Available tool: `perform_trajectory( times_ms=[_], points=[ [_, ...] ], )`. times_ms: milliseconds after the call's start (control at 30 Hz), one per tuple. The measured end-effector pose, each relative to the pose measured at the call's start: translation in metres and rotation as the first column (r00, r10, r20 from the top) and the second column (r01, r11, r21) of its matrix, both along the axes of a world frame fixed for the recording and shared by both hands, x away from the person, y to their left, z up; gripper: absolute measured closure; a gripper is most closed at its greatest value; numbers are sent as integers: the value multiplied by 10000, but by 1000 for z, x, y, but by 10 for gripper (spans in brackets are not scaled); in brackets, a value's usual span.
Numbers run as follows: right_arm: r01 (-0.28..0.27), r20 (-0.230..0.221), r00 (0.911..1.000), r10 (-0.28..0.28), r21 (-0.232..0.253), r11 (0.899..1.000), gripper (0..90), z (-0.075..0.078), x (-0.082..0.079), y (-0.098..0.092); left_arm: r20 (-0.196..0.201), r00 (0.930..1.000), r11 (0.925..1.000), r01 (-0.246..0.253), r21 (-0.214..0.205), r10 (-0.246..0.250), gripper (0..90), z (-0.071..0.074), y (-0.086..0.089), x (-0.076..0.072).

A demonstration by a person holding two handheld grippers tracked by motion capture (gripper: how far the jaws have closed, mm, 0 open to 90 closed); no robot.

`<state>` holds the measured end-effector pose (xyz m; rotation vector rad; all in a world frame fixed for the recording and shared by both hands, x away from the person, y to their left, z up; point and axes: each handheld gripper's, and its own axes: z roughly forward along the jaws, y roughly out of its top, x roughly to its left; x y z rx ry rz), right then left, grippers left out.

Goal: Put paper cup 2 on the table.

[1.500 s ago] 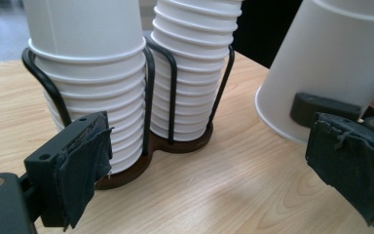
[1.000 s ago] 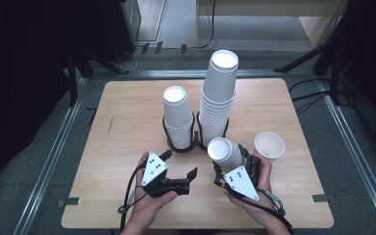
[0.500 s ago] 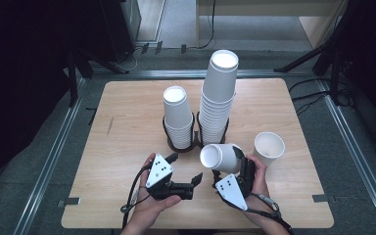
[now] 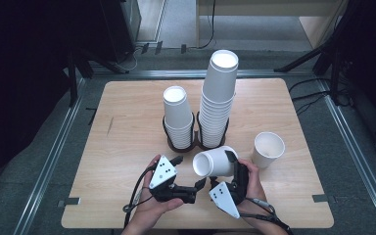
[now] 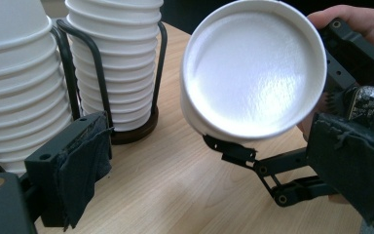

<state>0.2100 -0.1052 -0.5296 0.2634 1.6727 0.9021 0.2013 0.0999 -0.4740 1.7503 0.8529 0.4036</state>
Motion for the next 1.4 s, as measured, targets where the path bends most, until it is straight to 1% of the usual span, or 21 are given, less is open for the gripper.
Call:
perform_trajectory(
  times_ms=[133, 233, 333, 533, 600, 733, 833, 967, 1067, 1167, 1267, 1400],
  points=[
    [-142, 162, 9998, 147, -303, 9994, 143, -1, -2, 2, -21, 10000, 10000, 68, -2, -68, 33, 0, -2, -1],
    [-235, 165, 9996, 241, -379, 9990, 143, -3, -4, 4, -41, 9999, 9999, 119, 11, -119, 33, 0, -4, -1],
    [-350, 239, 9991, 364, -569, 9978, 143, -4, -6, 6, -71, 9999, 9999, 146, 59, -146, 33, -1, -4, -1],
    [-597, 471, 9968, 645, -983, 9934, 143, -6, -9, 10, -146, 9998, 9999, 129, 29, -129, 47, -1, -6, -1],
    [-663, 490, 9962, 716, -1033, 9924, 143, -6, -10, 11, -142, 9998, 9999, 162, 15, -161, 47, -1, -7, -2],
    [-764, 580, 9948, 842, -1261, 9891, 143, -6, -12, 13, -234, 9996, 9998, 157, 147, -154, 53, -2, -8, -2],
    [-844, 579, 9940, 924, -1279, 9882, 143, -8, -13, 15, -295, 9994, 9996, 208, 208, -202, 54, -3, -9, -1],
    [-884, 575, 9936, 976, -1448, 9855, 142, -8, -15, 16, -358, 9991, 9992, 255, 303, -245, 60, -3, -10, -2],
    [-946, 633, 9924, 1054, -1542, 9835, 143, -8, -15, 16, -401, 9989, 9993, 249, 296, -237, 63, -3, -12, -2],
    [-983, 642, 9919, 1097, -1601, 9822, 142, -8, -16, 17, -389, 9990, 9989, 216, 428, -199, 69, -3, -12, -2],
    [-989, 655, 9917, 1109, -1635, 9816, 142, -8, -16, 17, -375, 9993, 9993, 87, 363, -74, 103, -2, -12, -3],
    [-987, 671, 9915, 1110, -1652, 9813, 142, -8, -16, 17, -395, 9991, 9992, 172, 349, -158, 132, -2, -12, -3]
  ],
)
